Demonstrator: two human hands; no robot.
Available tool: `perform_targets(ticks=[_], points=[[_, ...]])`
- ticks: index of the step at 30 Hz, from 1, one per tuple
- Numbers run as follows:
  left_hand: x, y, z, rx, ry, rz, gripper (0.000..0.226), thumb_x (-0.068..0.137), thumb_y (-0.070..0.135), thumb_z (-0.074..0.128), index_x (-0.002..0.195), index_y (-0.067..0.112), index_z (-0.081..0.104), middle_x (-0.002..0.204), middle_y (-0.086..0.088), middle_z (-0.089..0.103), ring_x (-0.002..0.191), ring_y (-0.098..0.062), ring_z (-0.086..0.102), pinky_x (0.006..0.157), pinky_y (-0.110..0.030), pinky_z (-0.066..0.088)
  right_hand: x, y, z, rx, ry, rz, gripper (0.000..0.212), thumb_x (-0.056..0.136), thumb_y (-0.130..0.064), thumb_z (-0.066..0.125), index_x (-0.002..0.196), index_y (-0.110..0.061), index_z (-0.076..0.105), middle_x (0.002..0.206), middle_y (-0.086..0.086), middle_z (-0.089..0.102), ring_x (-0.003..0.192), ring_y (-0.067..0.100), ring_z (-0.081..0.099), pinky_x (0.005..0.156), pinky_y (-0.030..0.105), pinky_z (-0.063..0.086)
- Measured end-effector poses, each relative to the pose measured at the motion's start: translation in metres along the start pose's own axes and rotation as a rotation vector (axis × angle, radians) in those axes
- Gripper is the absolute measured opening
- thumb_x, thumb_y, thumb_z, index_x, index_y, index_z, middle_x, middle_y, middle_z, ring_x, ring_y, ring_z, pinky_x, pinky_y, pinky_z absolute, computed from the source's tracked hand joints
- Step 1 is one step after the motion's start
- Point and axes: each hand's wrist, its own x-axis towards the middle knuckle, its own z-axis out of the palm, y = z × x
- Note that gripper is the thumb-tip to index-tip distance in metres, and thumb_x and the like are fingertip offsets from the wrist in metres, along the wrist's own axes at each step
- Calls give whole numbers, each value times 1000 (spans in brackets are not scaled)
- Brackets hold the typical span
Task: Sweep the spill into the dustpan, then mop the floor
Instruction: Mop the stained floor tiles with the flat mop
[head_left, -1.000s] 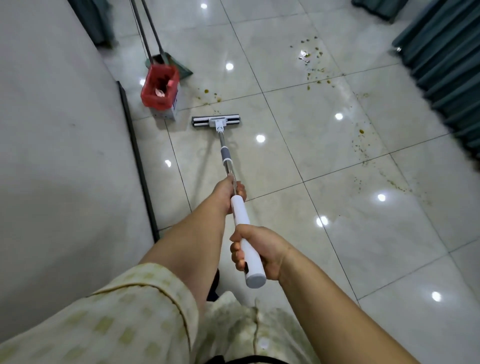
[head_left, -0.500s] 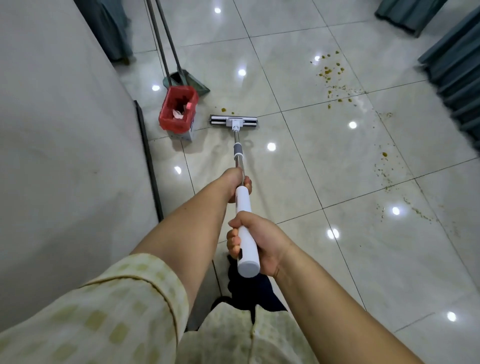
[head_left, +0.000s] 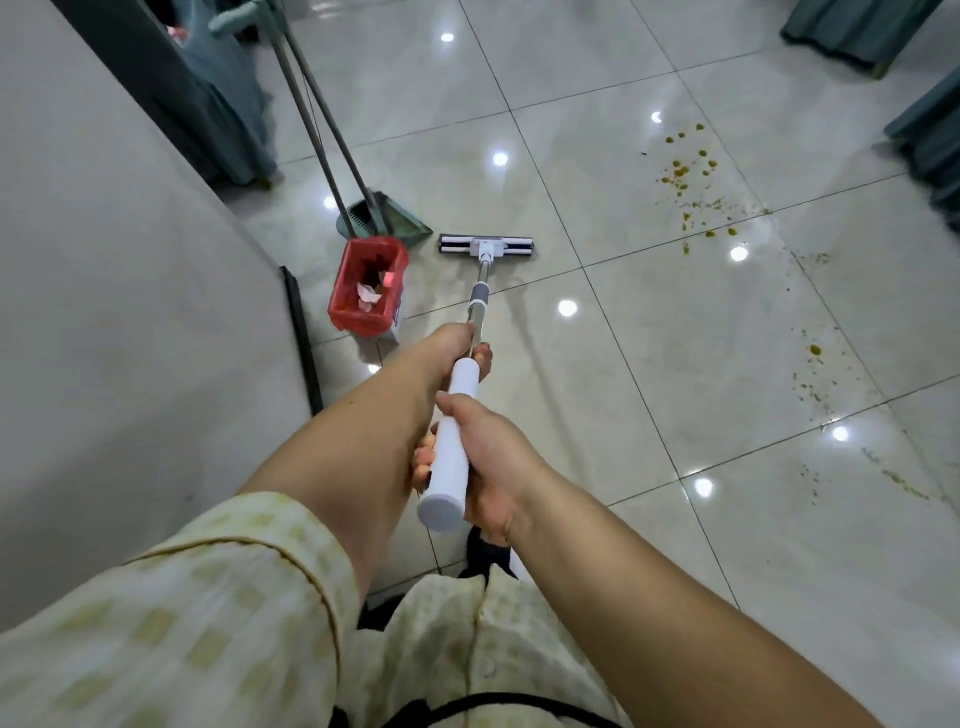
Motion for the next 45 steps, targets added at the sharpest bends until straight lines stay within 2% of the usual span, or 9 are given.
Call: perform_targets(ticks=[5,11,13,17,22,29,33,37,45], points=[[3,50,11,41,-1,7,13,99,24,33,104,12,36,48,-4,41,27,-12,35,31,-12,30,31,-52,17,142,-42,7,23,89,-17,56,70,-11,44,58,2,38,36,13,41,36,17,40],[17,109,40,85,-75,128,22,99,20,25,80,12,34,54,-2,36,38,-14,33,40,-20,29,68,-130,21,410,-107,9,22,87,-8,47,66,-10,42,49,-1,38,32,9,38,31,16,35],[23,127,45,119,-76,94,24,100,24,27,80,13,34,57,-1,35,40,-14,33,38,-17,29,80,-142,25,443,-135,-23,20,76,-2,56,66,-11,41,50,-2,37,33,9,38,31,17,35],[27,163,60,96,-144,48,25,101,21,29,79,12,34,60,-2,35,48,-14,34,42,-21,33,84,-174,30,544,-218,-125,44,47,13,78,67,-8,46,52,0,41,35,10,41,31,21,38],[12,184,92,50,-229,21,24,102,28,36,87,10,36,65,-2,38,52,-15,38,52,-26,43,64,-212,13,568,-204,-165,28,55,14,74,70,-2,57,54,-1,42,37,10,45,34,19,41],[4,169,71,69,-216,-8,22,101,23,39,84,10,39,66,-2,40,53,-12,40,53,-22,41,74,-180,21,553,-238,-186,33,51,13,72,68,-5,50,52,0,45,36,10,46,33,20,41],[-8,138,66,107,-217,5,20,101,25,40,87,10,38,65,-2,41,52,-12,41,50,-23,40,63,-149,18,564,-165,-195,11,71,-1,57,70,-7,48,50,-1,45,34,8,45,32,17,40],[-20,87,78,170,-262,-6,27,102,32,39,87,10,37,63,-1,39,52,-12,40,50,-23,40,40,-105,-5,623,-141,-247,8,78,-5,52,73,-9,46,51,-1,43,34,9,44,32,16,39],[-37,17,124,401,-395,-17,27,102,34,39,86,12,37,65,-1,43,54,-14,43,49,-26,41,-3,-63,-45,777,-173,-388,30,58,12,63,72,-11,49,49,1,43,34,10,44,32,18,41]])
